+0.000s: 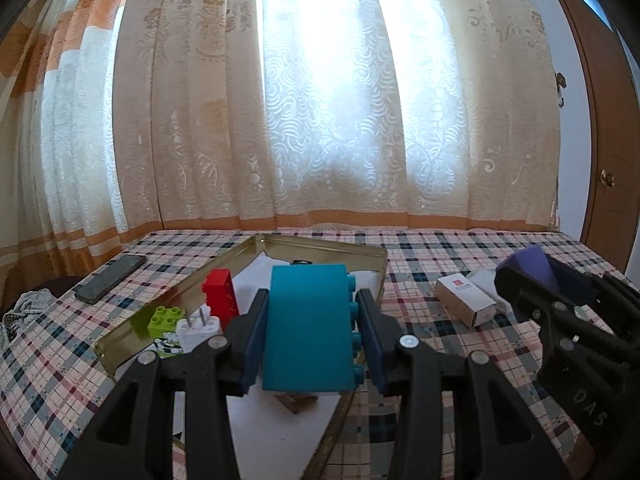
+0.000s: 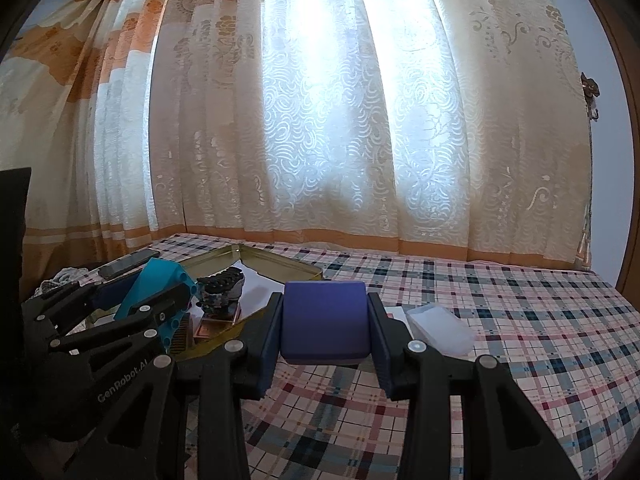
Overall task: Organize rigid objects
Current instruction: 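Carry the teal block with the left tool over the tray while the right tool carries the purple cube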
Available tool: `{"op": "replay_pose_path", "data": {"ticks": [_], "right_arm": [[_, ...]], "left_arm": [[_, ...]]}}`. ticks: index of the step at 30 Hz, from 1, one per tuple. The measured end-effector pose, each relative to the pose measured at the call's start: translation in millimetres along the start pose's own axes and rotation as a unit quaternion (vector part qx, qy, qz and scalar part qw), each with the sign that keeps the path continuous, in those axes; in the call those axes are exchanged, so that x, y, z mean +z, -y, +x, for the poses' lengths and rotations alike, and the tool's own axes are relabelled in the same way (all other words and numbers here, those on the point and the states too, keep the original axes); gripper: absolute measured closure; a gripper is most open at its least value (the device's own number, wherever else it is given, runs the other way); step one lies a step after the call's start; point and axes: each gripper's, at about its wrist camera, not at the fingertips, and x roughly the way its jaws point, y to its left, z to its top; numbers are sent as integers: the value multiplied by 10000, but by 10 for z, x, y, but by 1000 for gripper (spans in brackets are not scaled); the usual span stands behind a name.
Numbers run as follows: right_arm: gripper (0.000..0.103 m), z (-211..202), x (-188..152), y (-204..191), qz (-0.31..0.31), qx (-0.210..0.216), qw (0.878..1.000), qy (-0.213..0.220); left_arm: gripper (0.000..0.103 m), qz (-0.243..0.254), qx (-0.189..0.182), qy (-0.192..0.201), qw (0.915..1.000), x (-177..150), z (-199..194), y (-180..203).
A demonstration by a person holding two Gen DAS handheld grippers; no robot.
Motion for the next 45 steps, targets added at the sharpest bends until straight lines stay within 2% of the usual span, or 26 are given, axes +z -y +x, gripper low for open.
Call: {"op": "replay_pose_path", "data": {"ticks": [12, 19, 45], "right_arm": [[60, 35, 14, -171, -87, 178, 9998, 7], [60, 50, 18, -255, -134, 250, 9996, 7], [60, 104, 14, -467, -257, 479, 9985, -34]], "left_arm": [[61, 64, -32, 257, 9996, -10, -114, -56], [61, -110, 73, 374, 9992, -7, -153, -193], [61, -150, 455, 173, 9987, -29, -90, -415]]}}
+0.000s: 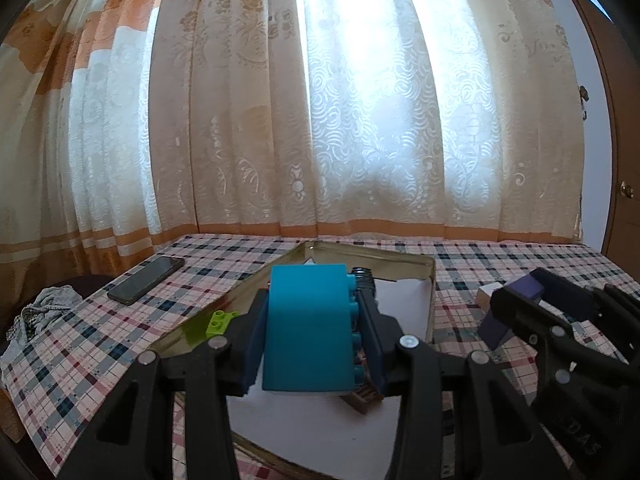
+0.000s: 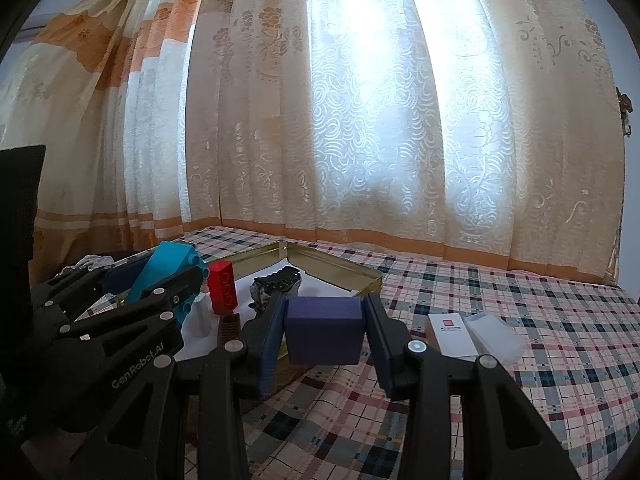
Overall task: Organize rigid objects
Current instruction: 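Carry the teal block with the left tool over the tray while the right tool carries the purple cube, then open the left tool over the tray while the right tool releases the purple cube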
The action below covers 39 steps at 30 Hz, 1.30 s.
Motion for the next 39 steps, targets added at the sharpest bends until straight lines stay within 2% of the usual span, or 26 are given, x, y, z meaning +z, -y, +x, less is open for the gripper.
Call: {"op": "replay_pose_path", "data": {"ticks": [16, 24, 30, 39], "right_arm": [[60, 241, 55, -241, -245, 289, 9989, -272], [60, 437, 186, -346, -250, 522, 9973, -452], [60, 689, 265, -403, -196, 699, 9944, -770], [60, 974, 199, -435, -50, 993, 9868, -1276]], "left_arm": [[61, -30, 190, -230, 9995, 22, 156, -308], [61, 39, 192, -503, 9985, 102, 330, -437], [60, 229, 173, -868, 9958, 118, 545, -444], [60, 400, 300, -922, 9945, 167, 634, -459]]}}
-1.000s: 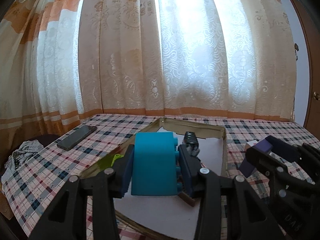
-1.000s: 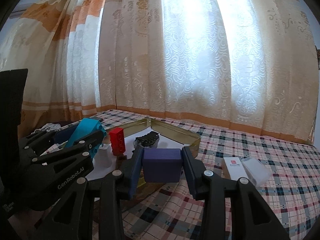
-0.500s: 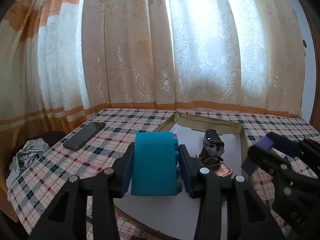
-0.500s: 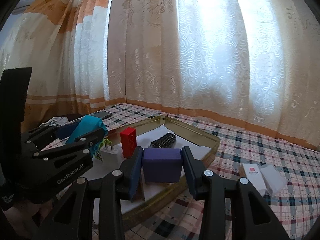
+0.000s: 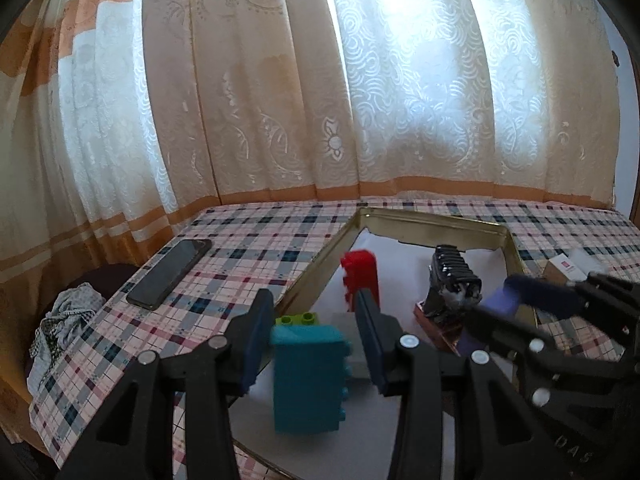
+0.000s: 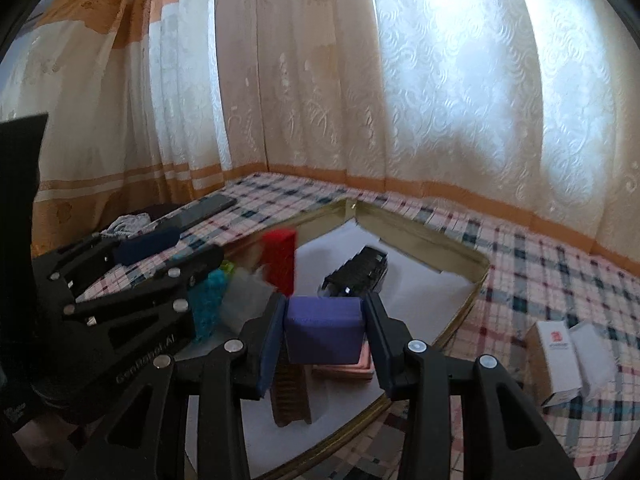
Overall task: Organize rigid objects
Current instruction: 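Open the left tool over the tray while the right tool releases the purple cube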
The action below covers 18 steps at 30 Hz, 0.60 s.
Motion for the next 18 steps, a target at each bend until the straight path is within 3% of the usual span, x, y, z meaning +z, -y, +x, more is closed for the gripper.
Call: {"op": "replay_pose_path", "data": {"ticks": [2, 5, 13, 18], "right_arm": [[50, 4, -14, 0, 18, 27, 10000, 0], [47, -35, -24, 46, 79, 11, 10000, 45], [39, -278, -33, 212, 287, -53, 9993, 250], [35, -428, -43, 364, 297, -149, 9990, 288]], "left_arm": [[55, 39, 15, 3, 10000, 2, -6, 24], [34, 11, 99, 53, 9999, 12, -33, 24], [3, -23, 267, 198, 9994, 56, -151, 93], [2, 14, 288, 113, 9995, 103, -183, 200]]}}
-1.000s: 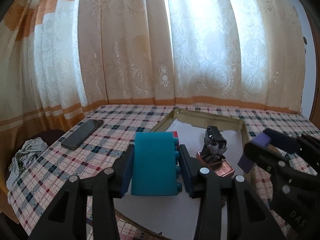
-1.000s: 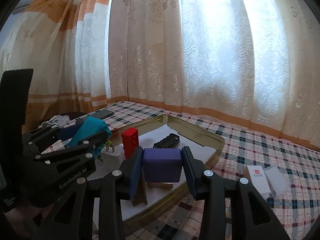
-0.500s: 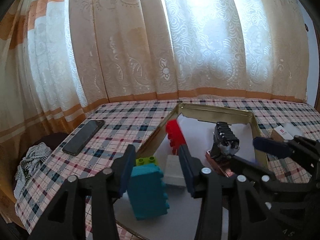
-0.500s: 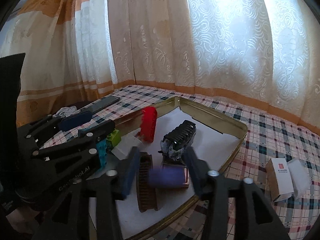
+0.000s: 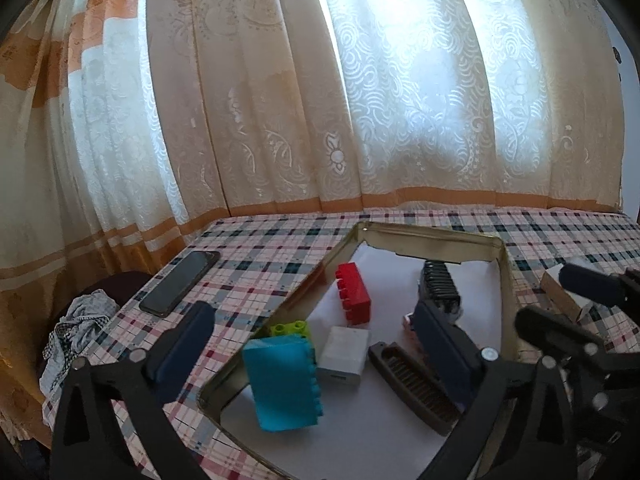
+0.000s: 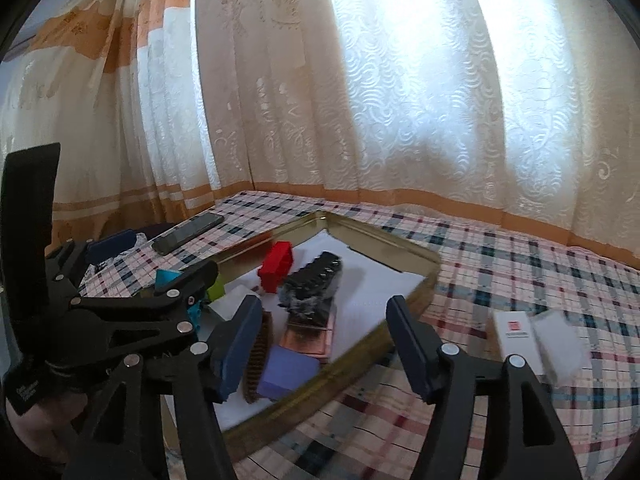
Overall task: Organize rigid objects
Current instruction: 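Open the left tool over the tray while the right tool releases the purple cube, then grasp the clear plastic box with the right tool while the left tool grasps the white printed box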
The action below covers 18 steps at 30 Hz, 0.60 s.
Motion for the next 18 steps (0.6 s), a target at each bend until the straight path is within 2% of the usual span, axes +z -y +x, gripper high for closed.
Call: {"op": "replay_pose_path", "data": {"ticks": [3, 6, 11, 14, 18], "right_arm": [[35, -110, -16, 159, 28, -111, 9999, 14], [35, -218, -35, 396, -3, -417, 9991, 22], [35, -341, -68, 1002, 168, -1153, 9931, -86], [35, -334, -143, 1399, 424, -1446, 9881, -312], [35, -206, -214, 1768, 630, -1609, 9828, -656]], "left_arm": [[2, -89, -164, -36, 9998, 55, -61, 100], [1, -79, -375, -7, 9993, 119, -140, 308], [0, 209, -779, -55, 9967, 191, -209, 841], [0, 439, -1092, -210, 9928, 231, -148, 1254], [0, 585, -1159, -495, 9903, 286, 120, 1650]]}}
